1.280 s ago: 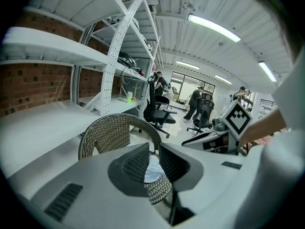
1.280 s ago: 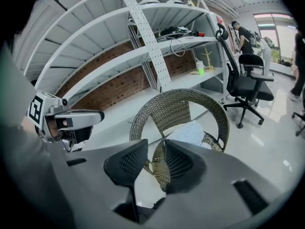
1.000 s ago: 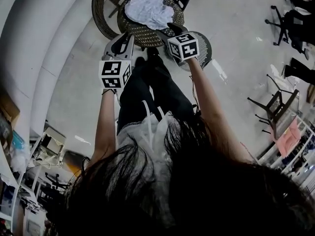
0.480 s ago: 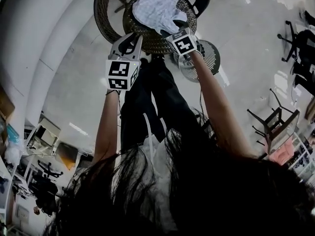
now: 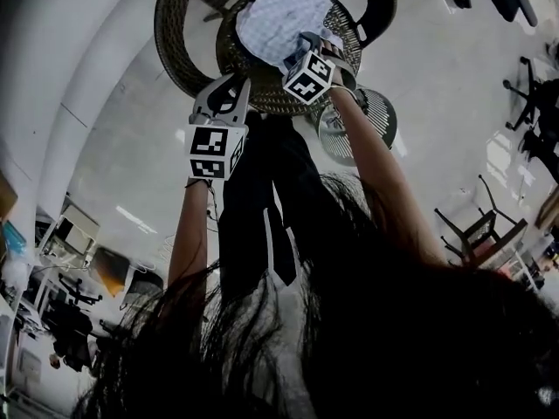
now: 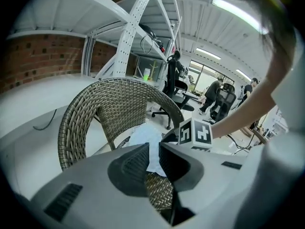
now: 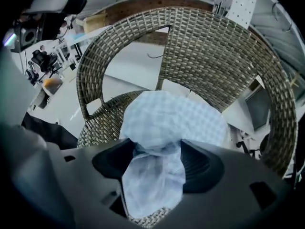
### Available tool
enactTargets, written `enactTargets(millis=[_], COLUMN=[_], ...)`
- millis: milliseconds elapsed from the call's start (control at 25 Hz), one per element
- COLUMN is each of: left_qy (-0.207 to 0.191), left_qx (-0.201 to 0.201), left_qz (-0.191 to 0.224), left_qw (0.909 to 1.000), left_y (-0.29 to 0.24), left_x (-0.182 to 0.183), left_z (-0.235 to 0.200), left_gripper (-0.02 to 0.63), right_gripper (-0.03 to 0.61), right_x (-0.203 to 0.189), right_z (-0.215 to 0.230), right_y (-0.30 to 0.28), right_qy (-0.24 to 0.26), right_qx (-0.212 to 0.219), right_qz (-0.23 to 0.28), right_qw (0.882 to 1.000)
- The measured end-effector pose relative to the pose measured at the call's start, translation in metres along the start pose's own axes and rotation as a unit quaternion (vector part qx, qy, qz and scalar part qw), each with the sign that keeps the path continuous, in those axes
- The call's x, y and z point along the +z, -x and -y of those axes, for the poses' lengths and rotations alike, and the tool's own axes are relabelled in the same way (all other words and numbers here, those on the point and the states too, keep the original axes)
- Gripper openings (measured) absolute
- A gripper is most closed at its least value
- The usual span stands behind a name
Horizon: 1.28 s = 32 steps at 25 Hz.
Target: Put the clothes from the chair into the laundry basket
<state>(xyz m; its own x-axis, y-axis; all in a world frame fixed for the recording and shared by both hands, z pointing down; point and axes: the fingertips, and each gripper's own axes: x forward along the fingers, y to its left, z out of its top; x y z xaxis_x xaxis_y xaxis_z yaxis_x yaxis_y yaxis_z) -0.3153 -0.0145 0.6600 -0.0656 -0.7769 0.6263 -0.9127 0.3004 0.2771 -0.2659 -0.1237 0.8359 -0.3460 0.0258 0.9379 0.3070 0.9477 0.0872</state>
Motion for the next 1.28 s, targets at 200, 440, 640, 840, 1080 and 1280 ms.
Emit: enactTargets(millis=[200,440,640,840,1080,1280], left_qy=[0.002,0.004,0.007,-0.006,-0.02,-0.033], left_qx=[0.007,0.016,0.015,0.006,0.001,-0.004], left_qz=[-0.011,-0.019,-0.023,-0.02,-0.014,-0.01], left_qw=[0.9999,0.9997,0.9996,0.9998,0.9997,0.9994], left_y=[-0.008,-0.007,-0.001,0.005,0.025,0.045], left_x=[-0.007,-0.013,-0.014,-0.006,0.006,0.013], left_z=[-0.005,-0.013,-0.011,-0.001,0.011,0.018], left_gripper=[0.074,0.074,0.074,0.074,0.074,0.074], right_gripper=[0.298,0.258,0.148,0.121,0.117,0.115], right_x=[-0.009,-0.018,-0.013,-0.007,-0.013,-0.007], right_z=[0.0,-0.005,-0.003,-0.003,-0.021,-0.042], right_y=[-0.038,-0.059,-0.044,-0.01,0.042,0.084], right_qy=[0.022,-0.032,-0.093,-0.185,-0.285,-0.355], right_qx=[0.022,0.032,0.052,0.08,0.083,0.086], right_qz=[-0.03,-0.053,-0.04,-0.003,0.044,0.091], right_qw=[0.999,0.998,0.993,0.979,0.954,0.927])
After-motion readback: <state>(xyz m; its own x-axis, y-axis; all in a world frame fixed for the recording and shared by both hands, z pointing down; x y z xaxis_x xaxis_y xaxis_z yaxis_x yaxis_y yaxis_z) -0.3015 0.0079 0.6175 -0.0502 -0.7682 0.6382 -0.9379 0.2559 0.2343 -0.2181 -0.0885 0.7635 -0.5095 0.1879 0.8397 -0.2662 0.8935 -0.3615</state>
